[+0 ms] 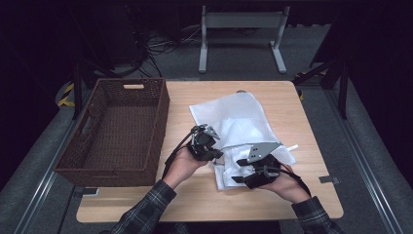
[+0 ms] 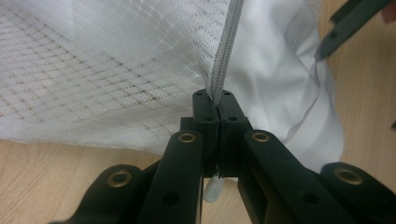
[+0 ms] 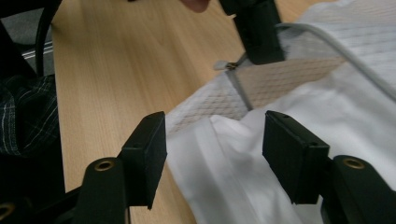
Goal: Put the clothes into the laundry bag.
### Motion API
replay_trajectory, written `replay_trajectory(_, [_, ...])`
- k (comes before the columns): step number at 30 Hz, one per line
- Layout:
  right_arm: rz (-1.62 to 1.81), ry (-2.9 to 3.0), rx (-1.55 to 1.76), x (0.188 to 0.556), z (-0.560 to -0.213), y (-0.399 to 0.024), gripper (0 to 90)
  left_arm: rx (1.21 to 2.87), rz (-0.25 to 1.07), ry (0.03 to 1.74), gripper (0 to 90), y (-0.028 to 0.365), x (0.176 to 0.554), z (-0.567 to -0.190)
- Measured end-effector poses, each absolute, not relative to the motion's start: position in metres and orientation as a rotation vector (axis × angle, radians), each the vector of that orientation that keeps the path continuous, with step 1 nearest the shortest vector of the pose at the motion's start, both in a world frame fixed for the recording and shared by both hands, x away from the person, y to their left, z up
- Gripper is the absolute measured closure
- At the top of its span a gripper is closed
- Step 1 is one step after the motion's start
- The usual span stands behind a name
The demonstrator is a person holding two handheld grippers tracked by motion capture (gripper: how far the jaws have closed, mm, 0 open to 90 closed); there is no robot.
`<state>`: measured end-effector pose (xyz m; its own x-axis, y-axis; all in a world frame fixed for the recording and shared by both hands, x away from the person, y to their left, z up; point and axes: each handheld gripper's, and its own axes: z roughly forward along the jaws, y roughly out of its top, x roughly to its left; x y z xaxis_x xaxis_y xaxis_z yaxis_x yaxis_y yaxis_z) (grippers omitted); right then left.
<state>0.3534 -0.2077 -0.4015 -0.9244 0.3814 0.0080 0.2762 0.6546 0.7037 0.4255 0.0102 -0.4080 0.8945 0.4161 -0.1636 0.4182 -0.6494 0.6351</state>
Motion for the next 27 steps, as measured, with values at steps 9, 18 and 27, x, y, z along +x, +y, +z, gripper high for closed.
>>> replay_trajectory(9, [0.932, 2.803, 0.451, 0.357, -0.432, -0.184, 39.1, 2.363, -0.009, 0.603, 89.0, 0.009, 0.425, -0.409])
replay_trajectory(18, [0.858, 2.840, 0.461, 0.362, -0.446, -0.182, 63.8, 2.366, -0.011, 0.600, 89.0, 0.009, 0.425, -0.409])
replay_trajectory(27, [0.873, 2.825, 0.490, 0.366, -0.443, -0.186, 83.9, 2.367, -0.016, 0.594, 89.0, 0.008, 0.424, -0.410])
